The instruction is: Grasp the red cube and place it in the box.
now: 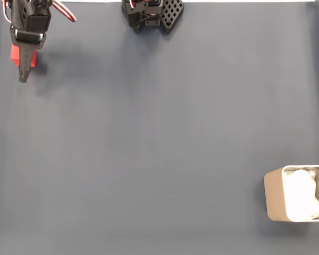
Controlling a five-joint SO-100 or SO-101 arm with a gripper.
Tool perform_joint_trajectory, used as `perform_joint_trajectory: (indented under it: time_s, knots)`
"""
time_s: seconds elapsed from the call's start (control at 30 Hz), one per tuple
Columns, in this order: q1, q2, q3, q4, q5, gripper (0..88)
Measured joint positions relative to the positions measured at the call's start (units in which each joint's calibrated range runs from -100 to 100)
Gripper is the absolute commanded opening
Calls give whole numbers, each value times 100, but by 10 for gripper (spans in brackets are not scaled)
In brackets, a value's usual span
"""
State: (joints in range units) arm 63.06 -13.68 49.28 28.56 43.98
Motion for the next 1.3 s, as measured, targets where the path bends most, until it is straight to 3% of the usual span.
perform_joint_trajectory:
  time_s: [1.3]
  knots:
    - [-193, 287, 36, -1002, 171, 370]
